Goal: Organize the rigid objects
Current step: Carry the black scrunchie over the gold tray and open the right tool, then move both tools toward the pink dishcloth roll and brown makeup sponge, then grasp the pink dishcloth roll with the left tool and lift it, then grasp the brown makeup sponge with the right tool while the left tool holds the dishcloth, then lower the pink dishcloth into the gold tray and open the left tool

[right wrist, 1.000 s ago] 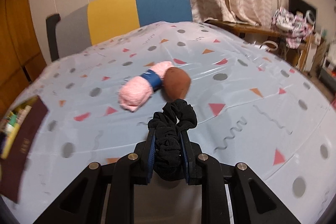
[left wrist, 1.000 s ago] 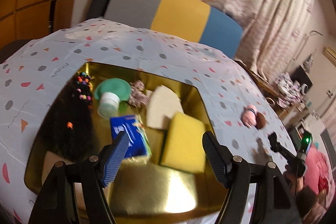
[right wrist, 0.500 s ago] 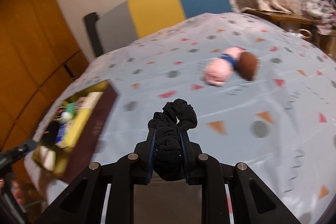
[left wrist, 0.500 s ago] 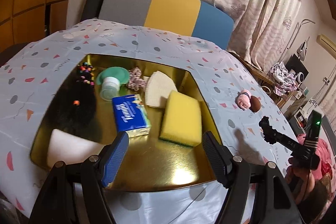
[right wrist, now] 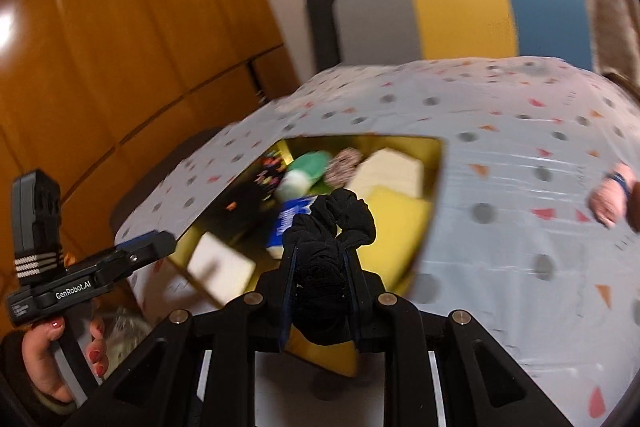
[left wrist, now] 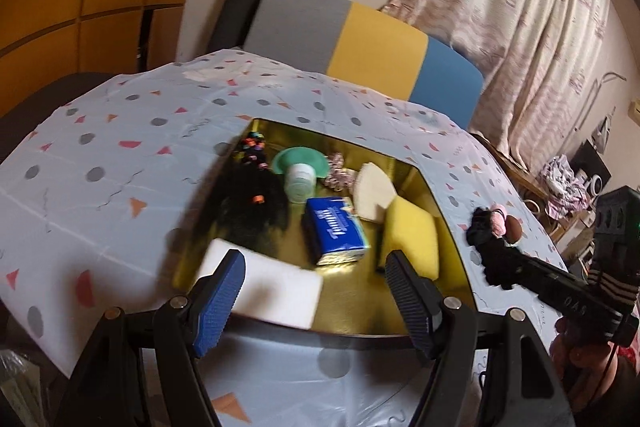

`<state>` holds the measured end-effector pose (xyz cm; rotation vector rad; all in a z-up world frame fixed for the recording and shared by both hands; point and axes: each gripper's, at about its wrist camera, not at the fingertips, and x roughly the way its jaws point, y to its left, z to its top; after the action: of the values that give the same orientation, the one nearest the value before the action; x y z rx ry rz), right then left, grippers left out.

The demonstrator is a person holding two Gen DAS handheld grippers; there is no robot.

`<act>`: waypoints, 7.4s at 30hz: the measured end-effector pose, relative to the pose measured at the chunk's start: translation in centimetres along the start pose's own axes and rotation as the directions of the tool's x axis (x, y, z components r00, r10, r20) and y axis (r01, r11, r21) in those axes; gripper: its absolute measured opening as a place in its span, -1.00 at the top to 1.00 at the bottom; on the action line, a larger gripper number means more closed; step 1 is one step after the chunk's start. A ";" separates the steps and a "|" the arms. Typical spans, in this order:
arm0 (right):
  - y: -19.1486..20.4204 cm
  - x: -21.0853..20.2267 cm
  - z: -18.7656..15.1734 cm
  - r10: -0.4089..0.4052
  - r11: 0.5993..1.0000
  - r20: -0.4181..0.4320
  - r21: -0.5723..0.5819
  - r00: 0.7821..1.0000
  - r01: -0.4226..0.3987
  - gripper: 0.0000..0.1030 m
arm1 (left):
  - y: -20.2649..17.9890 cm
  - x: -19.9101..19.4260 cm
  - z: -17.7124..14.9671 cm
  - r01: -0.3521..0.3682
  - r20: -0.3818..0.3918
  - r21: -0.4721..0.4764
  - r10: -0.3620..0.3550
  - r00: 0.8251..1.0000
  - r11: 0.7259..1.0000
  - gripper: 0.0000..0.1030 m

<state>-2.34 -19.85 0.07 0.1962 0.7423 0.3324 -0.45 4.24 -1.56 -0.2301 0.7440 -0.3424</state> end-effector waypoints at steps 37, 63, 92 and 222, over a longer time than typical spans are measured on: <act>2.2 2.7 -1.0 -0.027 0.997 -0.080 0.072 0.996 0.033 -0.46 | 1.9 -0.4 -1.3 0.033 -0.022 -0.059 -0.034 0.999 0.998 -0.43; -15.4 -8.2 -7.1 -0.354 0.857 -0.019 0.395 0.935 0.332 -0.47 | -12.9 3.6 -1.9 0.232 -0.178 0.204 -0.197 0.964 0.951 -0.43; -29.4 -11.5 -7.1 -0.664 0.655 -0.037 0.455 0.747 0.604 -0.49 | -30.3 13.5 1.0 0.359 -0.331 0.383 -0.236 0.914 0.851 -0.43; -29.1 -7.5 -8.0 -0.520 0.736 -0.009 0.503 0.854 0.453 -0.18 | -30.8 26.2 -1.4 0.230 -0.286 0.341 -0.133 0.949 0.911 0.30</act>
<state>-6.44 -49.15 -9.50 0.4881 0.7058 -0.3873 9.64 -34.24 -8.85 0.1086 0.8997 -0.6945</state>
